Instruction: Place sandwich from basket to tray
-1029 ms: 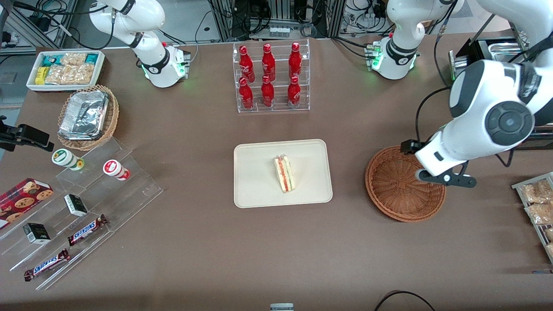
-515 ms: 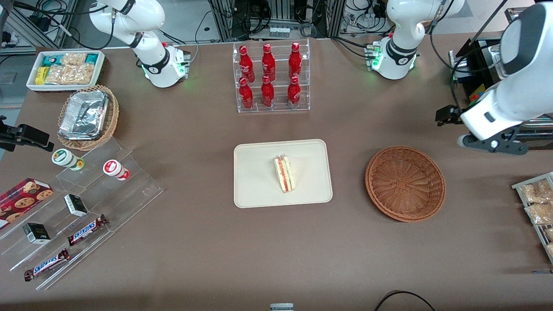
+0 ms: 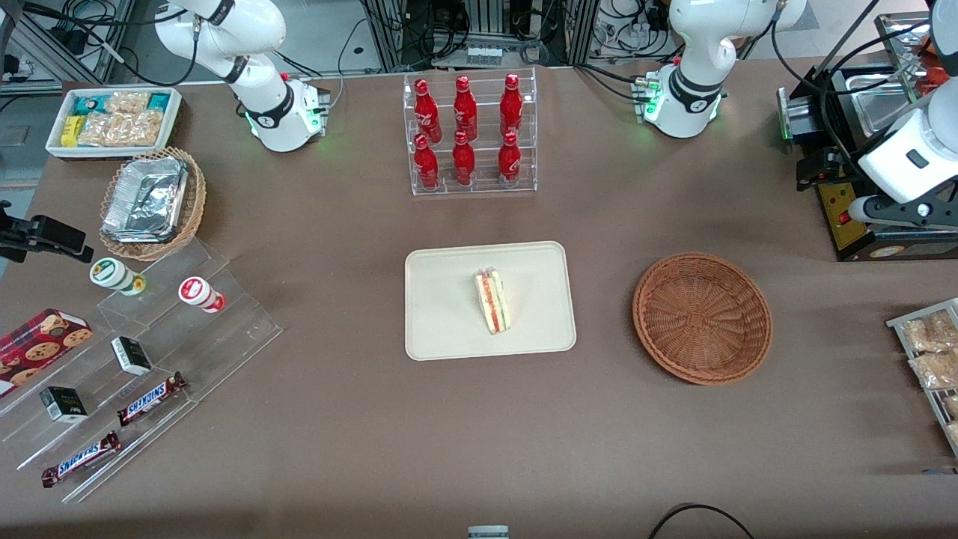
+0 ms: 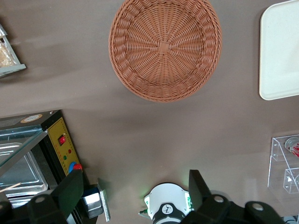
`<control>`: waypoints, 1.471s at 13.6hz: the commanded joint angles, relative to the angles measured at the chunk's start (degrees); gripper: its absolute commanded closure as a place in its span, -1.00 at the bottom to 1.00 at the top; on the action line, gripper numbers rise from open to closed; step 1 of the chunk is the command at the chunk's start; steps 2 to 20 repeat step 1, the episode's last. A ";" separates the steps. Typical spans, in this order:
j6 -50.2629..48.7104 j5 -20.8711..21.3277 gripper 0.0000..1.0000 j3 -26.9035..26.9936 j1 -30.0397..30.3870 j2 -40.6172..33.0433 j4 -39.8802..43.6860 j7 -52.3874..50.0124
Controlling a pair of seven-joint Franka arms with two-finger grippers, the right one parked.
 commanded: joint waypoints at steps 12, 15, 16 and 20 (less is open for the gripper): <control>-0.22 -0.73 -1.00 2.38 -1.04 -1.87 -1.52 0.78; -0.22 -0.73 -1.00 2.38 -1.04 -1.87 -1.52 0.78; -0.22 -0.73 -1.00 2.38 -1.04 -1.87 -1.52 0.78; -0.22 -0.73 -1.00 2.38 -1.04 -1.87 -1.52 0.78</control>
